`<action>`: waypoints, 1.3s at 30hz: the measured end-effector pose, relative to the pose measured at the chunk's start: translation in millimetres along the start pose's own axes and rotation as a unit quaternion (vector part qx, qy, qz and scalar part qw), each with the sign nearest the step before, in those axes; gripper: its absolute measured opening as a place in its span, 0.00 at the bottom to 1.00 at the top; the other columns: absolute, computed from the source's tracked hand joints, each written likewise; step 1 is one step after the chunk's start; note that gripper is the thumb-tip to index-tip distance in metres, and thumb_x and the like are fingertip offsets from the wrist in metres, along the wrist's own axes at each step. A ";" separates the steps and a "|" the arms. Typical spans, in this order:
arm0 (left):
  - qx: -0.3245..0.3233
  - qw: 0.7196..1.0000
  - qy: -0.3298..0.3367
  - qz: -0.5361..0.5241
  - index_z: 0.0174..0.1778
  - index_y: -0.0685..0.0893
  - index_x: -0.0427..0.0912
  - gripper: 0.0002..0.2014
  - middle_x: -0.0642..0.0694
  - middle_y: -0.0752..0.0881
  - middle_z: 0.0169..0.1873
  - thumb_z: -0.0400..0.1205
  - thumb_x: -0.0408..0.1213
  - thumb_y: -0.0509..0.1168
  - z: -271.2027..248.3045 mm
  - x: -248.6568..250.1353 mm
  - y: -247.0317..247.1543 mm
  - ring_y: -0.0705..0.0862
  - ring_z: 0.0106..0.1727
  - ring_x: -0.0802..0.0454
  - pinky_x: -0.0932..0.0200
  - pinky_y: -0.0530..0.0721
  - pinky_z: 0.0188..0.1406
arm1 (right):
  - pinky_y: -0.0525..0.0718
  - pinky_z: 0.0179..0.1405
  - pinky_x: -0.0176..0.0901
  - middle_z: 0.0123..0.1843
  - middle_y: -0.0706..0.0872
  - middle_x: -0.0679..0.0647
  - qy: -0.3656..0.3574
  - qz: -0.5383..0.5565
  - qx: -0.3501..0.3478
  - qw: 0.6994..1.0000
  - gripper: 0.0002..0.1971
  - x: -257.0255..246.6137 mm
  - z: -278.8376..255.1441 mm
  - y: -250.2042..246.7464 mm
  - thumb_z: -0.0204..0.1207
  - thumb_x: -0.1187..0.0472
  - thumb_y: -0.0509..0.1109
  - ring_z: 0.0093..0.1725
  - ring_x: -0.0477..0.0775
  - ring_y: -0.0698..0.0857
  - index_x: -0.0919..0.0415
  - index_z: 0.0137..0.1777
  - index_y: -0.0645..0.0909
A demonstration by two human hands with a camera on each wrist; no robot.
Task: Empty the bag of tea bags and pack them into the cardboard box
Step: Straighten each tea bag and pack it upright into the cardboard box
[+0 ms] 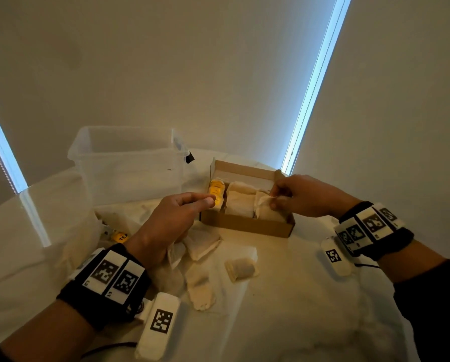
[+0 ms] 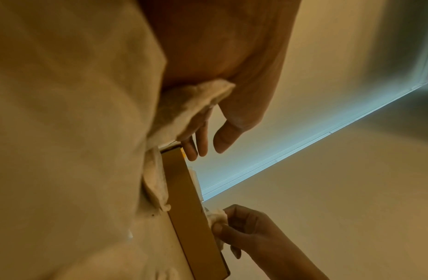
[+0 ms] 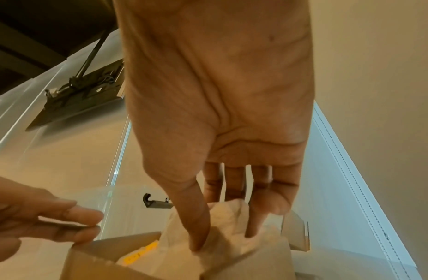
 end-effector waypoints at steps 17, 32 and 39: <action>-0.017 0.999 -0.014 0.030 0.62 0.96 0.52 0.13 0.37 0.69 0.36 0.87 0.51 0.72 -3.7 -0.4 1.7 0.59 0.24 0.54 0.69 0.65 0.16 | 0.89 0.55 0.43 0.61 0.89 0.46 0.003 -0.068 -0.015 0.998 0.13 -21.6 -3.7 10.0 0.84 0.54 0.78 0.57 0.50 0.88 0.48 0.67 0.90; 0.139 0.952 -0.061 -0.266 0.54 0.93 0.39 0.35 0.41 0.94 0.58 0.89 0.69 0.56 2.5 -2.0 -19.2 0.82 0.44 0.39 0.50 0.78 0.40 | 0.91 0.51 0.43 0.44 0.95 0.43 -0.148 0.106 -0.068 0.981 0.24 -178.8 -25.7 21.0 0.80 0.27 0.69 0.43 0.42 0.92 0.46 0.54 0.88; 0.133 0.923 -0.052 -0.356 0.57 0.89 0.35 0.36 0.41 0.89 0.54 0.88 0.68 0.56 -0.7 -1.2 -18.8 0.70 0.23 0.54 0.56 0.67 0.29 | 0.93 0.59 0.46 0.52 0.94 0.43 -0.211 0.214 -0.110 0.947 0.09 -176.8 -23.9 46.7 0.84 0.48 0.78 0.49 0.40 0.93 0.50 0.58 0.90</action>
Point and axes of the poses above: each hand's wrist, its own z-axis towards the middle knuckle, its own y-axis out of the palm, x = y × z, the point moved 5 cm from there along z, towards the middle knuckle
